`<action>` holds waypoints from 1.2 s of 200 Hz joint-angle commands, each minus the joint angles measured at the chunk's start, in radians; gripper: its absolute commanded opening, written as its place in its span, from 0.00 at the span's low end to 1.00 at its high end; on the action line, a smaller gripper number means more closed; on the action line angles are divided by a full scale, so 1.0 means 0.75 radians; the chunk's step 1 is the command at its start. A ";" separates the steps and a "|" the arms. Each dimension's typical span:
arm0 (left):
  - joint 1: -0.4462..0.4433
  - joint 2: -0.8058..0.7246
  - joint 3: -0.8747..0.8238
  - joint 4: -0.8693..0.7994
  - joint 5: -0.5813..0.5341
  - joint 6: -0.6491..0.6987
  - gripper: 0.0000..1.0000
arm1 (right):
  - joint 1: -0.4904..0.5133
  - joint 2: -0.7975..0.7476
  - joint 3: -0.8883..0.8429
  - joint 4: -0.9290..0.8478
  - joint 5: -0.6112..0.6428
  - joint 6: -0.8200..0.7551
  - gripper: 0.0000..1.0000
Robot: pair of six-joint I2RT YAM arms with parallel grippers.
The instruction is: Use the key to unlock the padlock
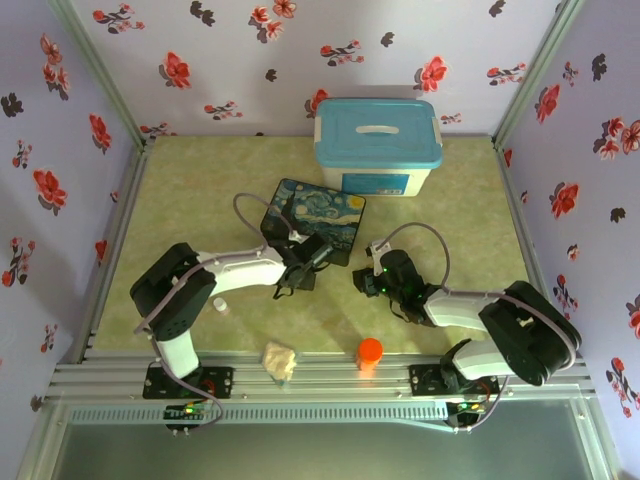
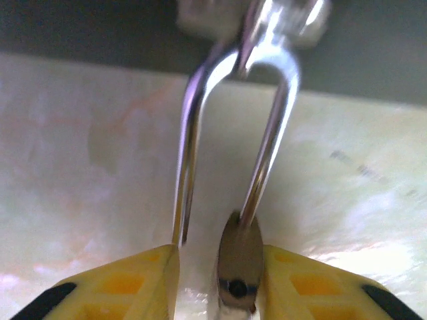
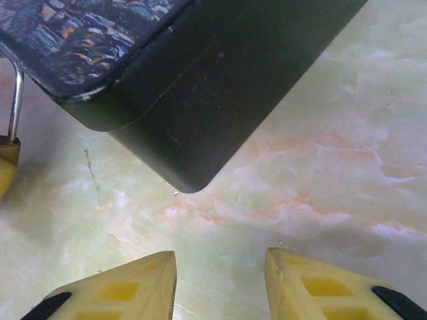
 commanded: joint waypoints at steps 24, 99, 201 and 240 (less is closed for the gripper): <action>-0.057 -0.002 0.044 -0.153 -0.043 -0.035 0.35 | 0.004 0.037 -0.012 0.055 0.024 0.037 0.39; -0.077 -0.059 0.034 -0.023 -0.016 0.045 0.50 | 0.004 -0.010 -0.020 0.034 0.040 0.043 0.39; -0.100 -0.151 0.042 0.019 0.010 0.029 0.46 | 0.027 -0.153 0.084 -0.184 -0.040 0.143 0.48; 0.049 -0.531 -0.177 0.258 0.108 0.058 0.78 | 0.127 -0.139 0.220 -0.245 -0.137 0.297 0.54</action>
